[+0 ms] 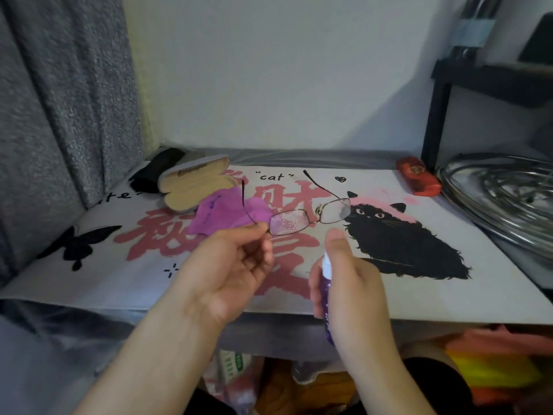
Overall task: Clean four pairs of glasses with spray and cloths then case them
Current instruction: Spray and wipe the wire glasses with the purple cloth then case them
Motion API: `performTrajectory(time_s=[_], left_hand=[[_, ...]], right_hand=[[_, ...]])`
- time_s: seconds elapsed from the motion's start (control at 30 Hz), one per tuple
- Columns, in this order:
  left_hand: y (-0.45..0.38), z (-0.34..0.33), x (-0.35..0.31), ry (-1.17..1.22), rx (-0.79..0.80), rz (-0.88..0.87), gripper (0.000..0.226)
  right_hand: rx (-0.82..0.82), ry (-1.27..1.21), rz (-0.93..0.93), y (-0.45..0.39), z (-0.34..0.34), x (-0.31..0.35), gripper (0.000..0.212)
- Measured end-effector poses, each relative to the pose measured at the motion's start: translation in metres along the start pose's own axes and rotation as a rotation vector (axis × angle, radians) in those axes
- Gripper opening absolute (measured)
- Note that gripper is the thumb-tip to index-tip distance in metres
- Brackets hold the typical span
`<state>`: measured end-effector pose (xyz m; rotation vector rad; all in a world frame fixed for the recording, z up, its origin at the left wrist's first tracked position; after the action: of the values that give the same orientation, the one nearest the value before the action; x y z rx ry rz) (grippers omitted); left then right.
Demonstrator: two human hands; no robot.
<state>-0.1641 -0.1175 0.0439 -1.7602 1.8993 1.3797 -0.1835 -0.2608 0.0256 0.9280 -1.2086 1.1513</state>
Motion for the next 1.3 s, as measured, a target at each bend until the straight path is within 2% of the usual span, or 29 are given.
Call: performTrajectory(time_s=[0.23,0.37,0.53,0.77,0.93,1.0,1.1,1.17,1.2,1.3], left_hand=[[0.010,-0.009,0.005,-0.060,0.001,-0.019,0.006],[0.008,-0.006,0.004,-0.025,-0.001,-0.001,0.009],[0.004,0.001,0.002,-0.031,-0.010,0.003,0.012],[0.002,0.005,0.002,-0.035,0.010,-0.006,0.018],[-0.005,0.009,0.001,-0.035,0.026,-0.039,0.022],[-0.009,0.015,-0.001,-0.069,0.072,-0.103,0.022],[-0.017,0.029,-0.012,-0.258,0.091,-0.308,0.019],[-0.024,0.043,-0.025,-0.454,0.039,-0.488,0.013],[-0.029,0.050,-0.033,-0.564,0.003,-0.576,0.016],[-0.045,0.065,-0.051,-0.755,-0.038,-0.713,0.019]], right_hand=[[-0.106,0.062,0.118,-0.002,-0.002,0.001,0.079],[-0.139,0.078,0.087,-0.006,0.013,-0.005,0.079],[-0.271,0.040,0.054,-0.022,0.044,-0.008,0.086],[-0.281,0.047,0.062,-0.029,0.048,-0.010,0.068],[-0.255,-0.008,0.054,-0.030,0.045,-0.010,0.078],[-0.202,-0.038,0.048,-0.040,0.046,-0.002,0.070],[-0.144,-0.100,0.032,-0.077,0.053,0.013,0.009],[-0.129,-0.026,0.027,-0.117,0.059,0.018,0.029],[-0.134,0.026,0.058,-0.140,0.061,0.019,0.031],[-0.212,0.112,0.173,-0.198,0.056,0.021,0.020]])
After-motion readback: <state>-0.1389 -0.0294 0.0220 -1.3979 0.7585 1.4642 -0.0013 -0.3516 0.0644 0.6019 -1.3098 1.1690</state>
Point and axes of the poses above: each hand's wrist, its own y-axis away from the middle knuckle, its own z-axis out of the back of the hand, x = y × z, the point moved 1 cm from there along -y, towards the middle knuckle, and after that the axes turned 6 degrees about -x, right-handed, at the moved point
